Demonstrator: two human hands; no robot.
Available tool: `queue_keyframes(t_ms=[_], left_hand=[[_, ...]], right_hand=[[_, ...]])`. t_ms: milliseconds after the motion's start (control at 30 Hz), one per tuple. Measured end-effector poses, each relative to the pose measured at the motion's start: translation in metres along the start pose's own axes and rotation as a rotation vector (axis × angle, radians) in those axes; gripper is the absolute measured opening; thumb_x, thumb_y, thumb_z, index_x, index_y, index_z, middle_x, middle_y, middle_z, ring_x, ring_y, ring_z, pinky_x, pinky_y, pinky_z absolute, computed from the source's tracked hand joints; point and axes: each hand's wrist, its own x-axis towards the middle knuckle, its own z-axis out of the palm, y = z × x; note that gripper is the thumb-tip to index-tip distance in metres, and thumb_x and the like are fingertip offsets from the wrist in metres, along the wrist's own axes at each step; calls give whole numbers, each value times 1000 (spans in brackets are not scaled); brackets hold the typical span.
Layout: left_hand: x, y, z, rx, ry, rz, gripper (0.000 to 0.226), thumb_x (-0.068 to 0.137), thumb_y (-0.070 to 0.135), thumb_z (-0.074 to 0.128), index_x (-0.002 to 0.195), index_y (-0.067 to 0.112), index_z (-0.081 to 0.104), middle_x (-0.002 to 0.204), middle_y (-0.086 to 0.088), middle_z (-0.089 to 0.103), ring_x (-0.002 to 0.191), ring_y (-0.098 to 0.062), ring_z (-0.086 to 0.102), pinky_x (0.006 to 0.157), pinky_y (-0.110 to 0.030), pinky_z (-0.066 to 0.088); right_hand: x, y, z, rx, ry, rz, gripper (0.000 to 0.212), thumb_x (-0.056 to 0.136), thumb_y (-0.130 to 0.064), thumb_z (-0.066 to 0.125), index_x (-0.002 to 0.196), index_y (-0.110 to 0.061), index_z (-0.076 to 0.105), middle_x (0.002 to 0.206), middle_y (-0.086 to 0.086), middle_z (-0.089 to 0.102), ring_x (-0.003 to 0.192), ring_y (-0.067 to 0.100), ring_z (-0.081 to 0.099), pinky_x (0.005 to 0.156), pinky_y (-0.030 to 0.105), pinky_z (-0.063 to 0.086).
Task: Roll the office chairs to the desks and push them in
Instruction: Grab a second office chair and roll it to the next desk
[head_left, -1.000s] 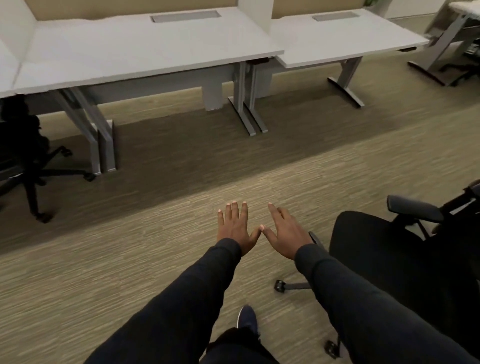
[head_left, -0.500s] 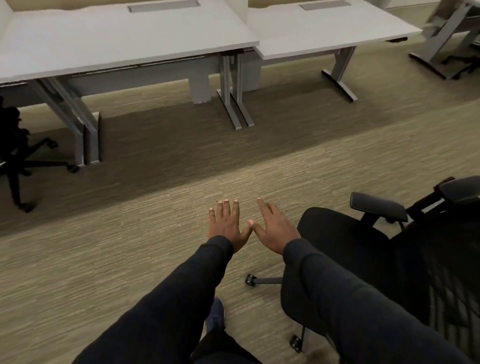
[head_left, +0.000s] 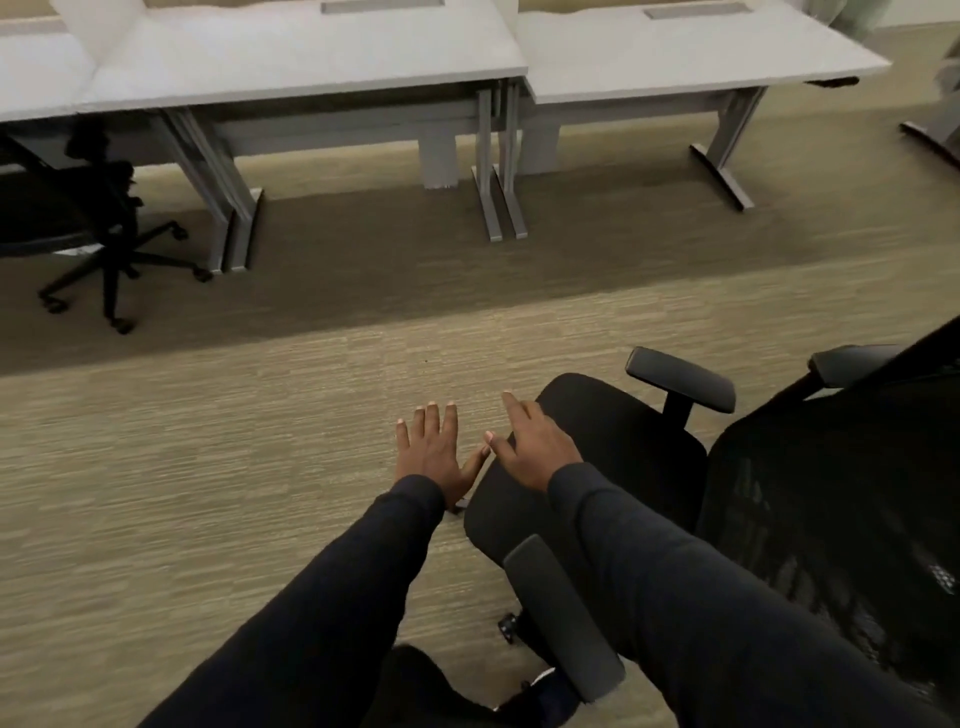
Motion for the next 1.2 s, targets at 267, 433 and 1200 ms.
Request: queue_keyframes(t_ms=[267,433,1200], left_hand=[[-55,38,1,1,17,43,85,93,67,27,158,17,6,166,-13,7,153,-30,2,121,-54,-1],[-95,65,19,-28,-16,51,83,94,64,29,158,16,8,166,-13,9,153,-31,3,121,-55,1],[-143,410,21,-425,4,278,64,90,45,54,147,20,39,145,-8,47,131,-29,46,110,-53,35]], right_hand=[[-63,9,-10,-21,51,-43,72,100,-53,45,159,-21,19,154,11,35,133,33,45,104,45,43],[-105,27,-7,-93,-10,-58,71,100,-54,44,159,-22,19,150,11,38,132,32,46,103,45,44],[-217,254,-196,-140,18,-214,45,99,-57,44,124,-24,63,115,-1,67,107,19,62,91,39,50]])
